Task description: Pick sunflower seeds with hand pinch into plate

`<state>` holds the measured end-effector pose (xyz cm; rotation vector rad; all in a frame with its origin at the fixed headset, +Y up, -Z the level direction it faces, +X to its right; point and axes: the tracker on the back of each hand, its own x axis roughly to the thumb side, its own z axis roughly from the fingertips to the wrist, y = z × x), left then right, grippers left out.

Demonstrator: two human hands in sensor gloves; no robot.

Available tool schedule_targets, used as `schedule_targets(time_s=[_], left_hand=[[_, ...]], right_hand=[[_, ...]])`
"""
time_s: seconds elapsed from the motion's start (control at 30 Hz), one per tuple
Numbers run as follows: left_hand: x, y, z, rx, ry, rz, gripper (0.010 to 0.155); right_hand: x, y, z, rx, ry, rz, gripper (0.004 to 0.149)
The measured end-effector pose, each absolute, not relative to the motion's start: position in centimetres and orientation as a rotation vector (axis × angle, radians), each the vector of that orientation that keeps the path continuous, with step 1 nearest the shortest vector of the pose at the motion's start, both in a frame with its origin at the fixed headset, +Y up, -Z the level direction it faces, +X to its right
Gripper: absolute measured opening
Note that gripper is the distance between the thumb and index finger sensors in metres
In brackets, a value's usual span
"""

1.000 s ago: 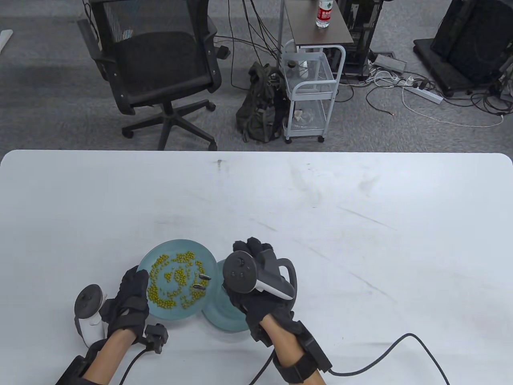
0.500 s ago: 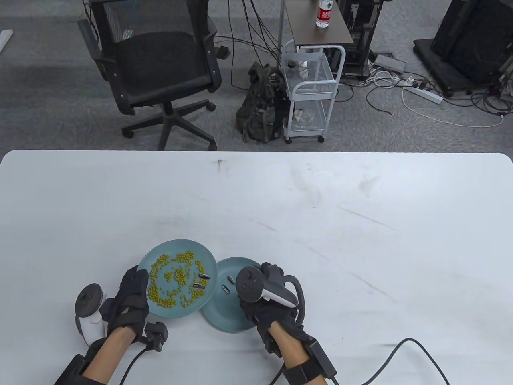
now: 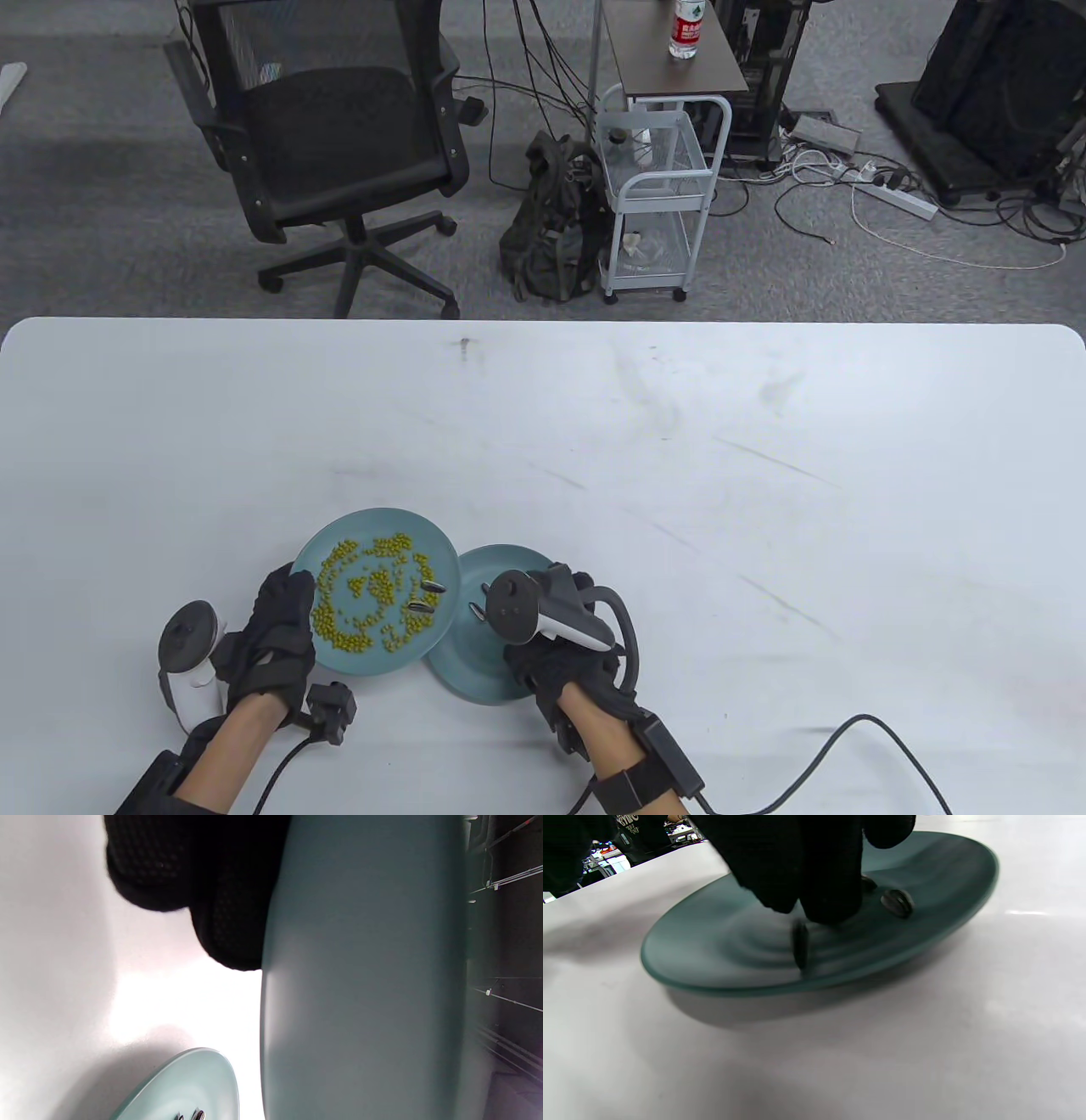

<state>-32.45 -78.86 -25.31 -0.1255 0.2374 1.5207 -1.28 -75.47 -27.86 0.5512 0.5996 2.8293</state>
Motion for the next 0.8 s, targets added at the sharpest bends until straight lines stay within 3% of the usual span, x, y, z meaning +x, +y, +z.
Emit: schedule_targets(time_s=[0.8], left_hand=[[-32.34,-79.0,-25.36,-0.128,0.234,1.51,0.046]], right_hand=[[-0.76,-75.16,-27.99,0.516,0.58,2.808,0.033]])
